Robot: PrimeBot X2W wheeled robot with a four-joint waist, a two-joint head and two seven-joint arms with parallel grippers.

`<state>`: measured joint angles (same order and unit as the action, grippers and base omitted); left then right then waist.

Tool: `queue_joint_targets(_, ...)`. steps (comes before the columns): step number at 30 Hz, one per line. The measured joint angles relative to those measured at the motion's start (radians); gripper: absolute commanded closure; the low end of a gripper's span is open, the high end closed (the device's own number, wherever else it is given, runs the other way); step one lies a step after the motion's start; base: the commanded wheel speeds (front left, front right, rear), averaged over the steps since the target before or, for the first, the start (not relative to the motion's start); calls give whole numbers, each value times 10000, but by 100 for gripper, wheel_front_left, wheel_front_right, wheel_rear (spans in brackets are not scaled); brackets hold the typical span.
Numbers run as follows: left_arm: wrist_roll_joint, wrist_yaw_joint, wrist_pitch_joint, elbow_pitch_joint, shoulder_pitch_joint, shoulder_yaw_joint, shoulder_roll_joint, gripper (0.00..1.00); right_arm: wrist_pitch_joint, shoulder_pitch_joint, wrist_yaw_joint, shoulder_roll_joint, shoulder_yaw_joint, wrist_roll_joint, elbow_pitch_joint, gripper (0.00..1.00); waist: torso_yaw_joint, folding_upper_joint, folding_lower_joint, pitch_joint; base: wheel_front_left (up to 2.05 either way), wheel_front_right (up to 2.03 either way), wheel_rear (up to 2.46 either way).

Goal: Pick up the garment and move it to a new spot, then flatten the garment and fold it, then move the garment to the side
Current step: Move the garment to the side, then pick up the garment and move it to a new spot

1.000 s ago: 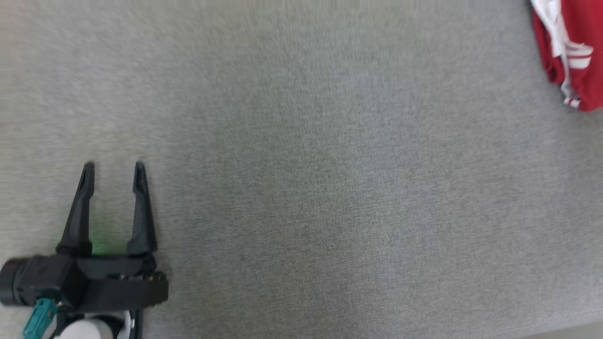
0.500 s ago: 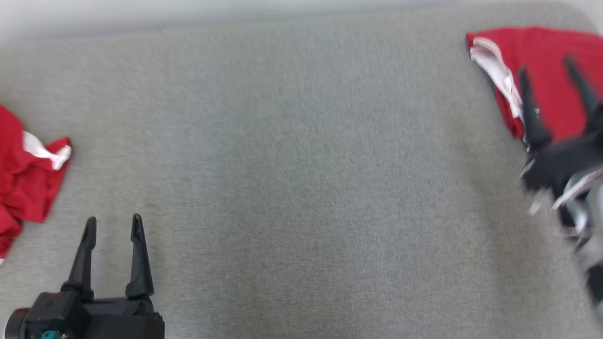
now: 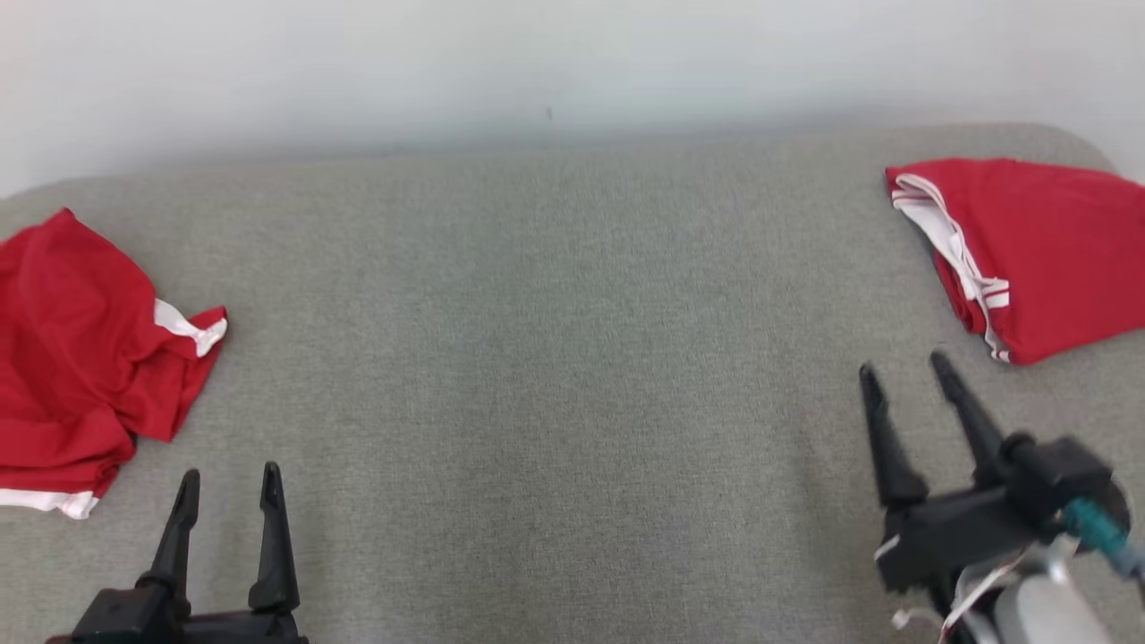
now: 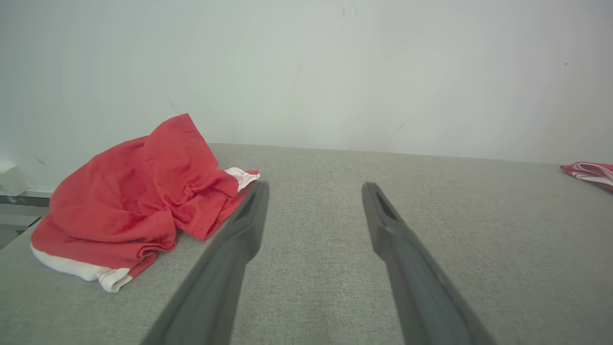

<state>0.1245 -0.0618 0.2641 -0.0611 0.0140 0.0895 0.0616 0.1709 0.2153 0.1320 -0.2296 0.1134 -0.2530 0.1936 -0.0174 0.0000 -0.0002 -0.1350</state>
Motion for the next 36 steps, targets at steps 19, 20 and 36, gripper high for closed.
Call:
queue_joint_targets(19,102,-242,0,-479,-502,-142,-38,0,-59,-2472,0,1386,-842,924,-1432,0,88,0,1,935,0,0,0)
queue_joint_targets(20,128,-257,0,-476,-522,-142,-38,0,-36,-2501,0,1411,-878,932,-1417,0,84,0,1,956,0,0,0)
queue_joint_targets(36,165,-245,0,-506,-563,-102,-17,0,-12,-2620,0,1613,-949,941,-1168,0,235,0,2,994,0,0,0)
